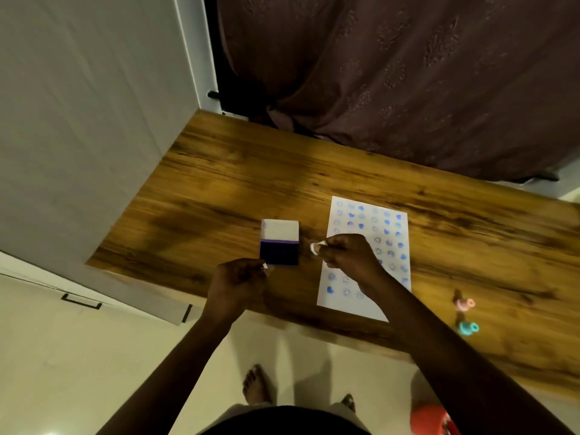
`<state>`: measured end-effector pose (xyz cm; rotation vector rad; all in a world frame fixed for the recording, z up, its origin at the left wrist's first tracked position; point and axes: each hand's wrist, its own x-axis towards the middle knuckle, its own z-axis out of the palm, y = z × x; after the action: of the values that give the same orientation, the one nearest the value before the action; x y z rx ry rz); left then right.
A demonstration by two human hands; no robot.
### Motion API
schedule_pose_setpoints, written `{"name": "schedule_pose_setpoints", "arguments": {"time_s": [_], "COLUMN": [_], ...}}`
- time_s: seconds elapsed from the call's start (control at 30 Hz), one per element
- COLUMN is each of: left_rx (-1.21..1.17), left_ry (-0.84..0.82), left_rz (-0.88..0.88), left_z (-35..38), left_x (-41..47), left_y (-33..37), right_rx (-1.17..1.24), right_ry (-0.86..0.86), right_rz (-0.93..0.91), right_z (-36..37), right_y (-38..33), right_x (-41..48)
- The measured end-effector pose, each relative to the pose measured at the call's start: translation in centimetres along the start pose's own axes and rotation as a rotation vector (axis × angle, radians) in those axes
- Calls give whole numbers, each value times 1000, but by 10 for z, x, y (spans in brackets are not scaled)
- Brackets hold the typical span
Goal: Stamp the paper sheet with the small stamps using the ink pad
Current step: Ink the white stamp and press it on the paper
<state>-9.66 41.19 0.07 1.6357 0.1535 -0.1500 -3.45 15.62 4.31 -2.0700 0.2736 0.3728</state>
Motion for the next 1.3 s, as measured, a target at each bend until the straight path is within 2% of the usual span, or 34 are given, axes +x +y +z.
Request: {"name": "schedule_pose_setpoints", "arguments": {"time_s": [0.2, 0.5, 0.7, 0.97, 1.3], "left_rx": [-39, 49, 69, 69, 120], "left_ry": [-41, -84, -98, -93, -88], "left_rz": [-36, -79, -69, -101, -59], "left_z": [19, 41, 46, 47, 67], "left_x": [-4, -5, -2, 0, -3], "left_y": [-7, 0, 1, -2, 11], "right_rx": [-323, -561, -658, -665, -747], "right_ry": [112, 51, 22, 109, 66], "right_rz": [-82, -148, -175, -153, -140], "right_z": [-4, 18, 23, 35, 39], "right_y": [53, 73, 78, 84, 82], "right_x": [-59, -74, -70, -71, -69]}}
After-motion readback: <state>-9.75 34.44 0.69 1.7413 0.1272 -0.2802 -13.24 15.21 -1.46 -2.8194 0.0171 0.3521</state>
